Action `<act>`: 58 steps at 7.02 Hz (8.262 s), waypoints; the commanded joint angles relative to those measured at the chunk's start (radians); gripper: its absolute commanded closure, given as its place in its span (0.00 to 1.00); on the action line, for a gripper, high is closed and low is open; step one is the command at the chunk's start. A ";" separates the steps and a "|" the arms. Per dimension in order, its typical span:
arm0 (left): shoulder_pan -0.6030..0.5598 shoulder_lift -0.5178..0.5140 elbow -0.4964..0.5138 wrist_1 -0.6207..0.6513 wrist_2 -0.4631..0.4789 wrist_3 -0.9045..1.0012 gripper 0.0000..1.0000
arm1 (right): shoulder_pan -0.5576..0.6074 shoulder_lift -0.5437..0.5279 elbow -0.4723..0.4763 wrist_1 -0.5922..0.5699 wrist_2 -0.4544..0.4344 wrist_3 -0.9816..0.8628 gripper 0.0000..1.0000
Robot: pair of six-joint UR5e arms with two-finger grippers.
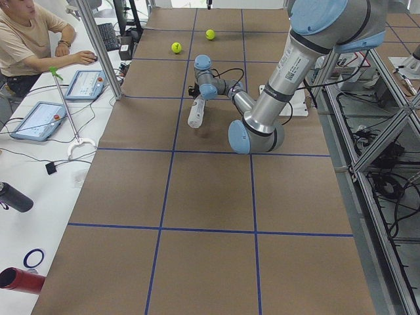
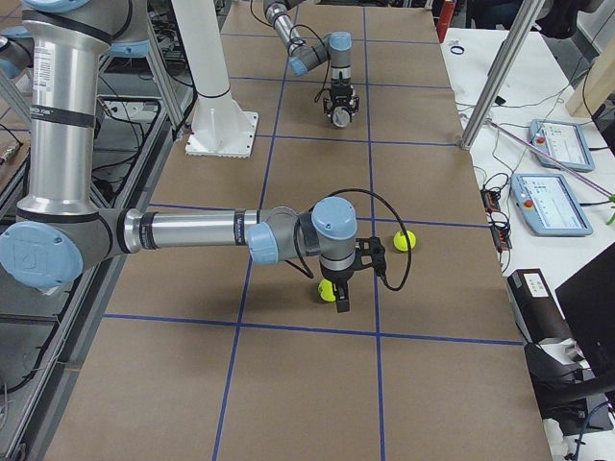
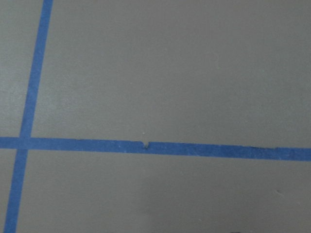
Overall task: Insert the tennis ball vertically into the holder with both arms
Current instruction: 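Lift and rotate the holder upright with the left gripper, set it down, then open the left gripper and release the upright holder, then withdraw the left gripper from the holder toward the robot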
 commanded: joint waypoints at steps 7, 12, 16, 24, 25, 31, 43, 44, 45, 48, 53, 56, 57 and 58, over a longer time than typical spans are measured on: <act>-0.047 -0.033 -0.052 -0.821 -0.086 -0.510 0.32 | 0.001 -0.001 0.002 0.000 0.000 -0.003 0.00; 0.056 -0.097 0.261 -1.517 0.307 -0.658 0.31 | 0.001 -0.004 0.003 0.000 -0.001 -0.004 0.00; 0.122 -0.091 0.398 -1.716 0.569 -0.768 0.30 | 0.001 -0.005 0.008 0.002 -0.001 -0.003 0.00; 0.148 -0.054 0.488 -1.737 0.611 -0.859 0.23 | 0.000 -0.002 0.008 0.002 -0.001 -0.003 0.00; 0.159 -0.056 0.488 -1.737 0.612 -0.859 0.20 | 0.000 -0.002 0.008 0.002 -0.001 -0.003 0.00; 0.174 -0.053 0.488 -1.748 0.612 -0.857 0.04 | 0.000 -0.004 0.008 0.002 -0.001 -0.003 0.00; 0.171 -0.042 0.464 -1.759 0.612 -0.843 0.01 | 0.001 -0.004 0.008 0.002 -0.001 -0.003 0.00; 0.170 -0.042 0.462 -1.760 0.611 -0.843 0.01 | 0.001 -0.004 0.008 0.002 -0.001 -0.003 0.00; 0.171 -0.043 0.462 -1.768 0.612 -0.843 0.01 | 0.000 -0.004 0.008 0.002 -0.001 -0.003 0.00; 0.145 -0.011 0.360 -1.763 0.598 -0.807 0.01 | 0.000 -0.004 0.008 0.002 -0.001 -0.006 0.00; -0.034 0.085 0.283 -1.609 0.189 -0.761 0.00 | 0.000 -0.004 0.008 0.002 -0.001 -0.006 0.00; -0.025 0.121 0.234 -1.483 0.032 -0.662 0.00 | 0.000 -0.004 0.008 0.002 -0.001 -0.006 0.00; -0.011 0.136 0.226 -1.483 0.022 -0.650 0.00 | 0.001 -0.004 0.008 0.002 -0.001 -0.004 0.00; 0.015 0.139 0.226 -1.472 0.023 -0.624 0.00 | 0.000 -0.005 0.008 0.002 -0.001 -0.006 0.00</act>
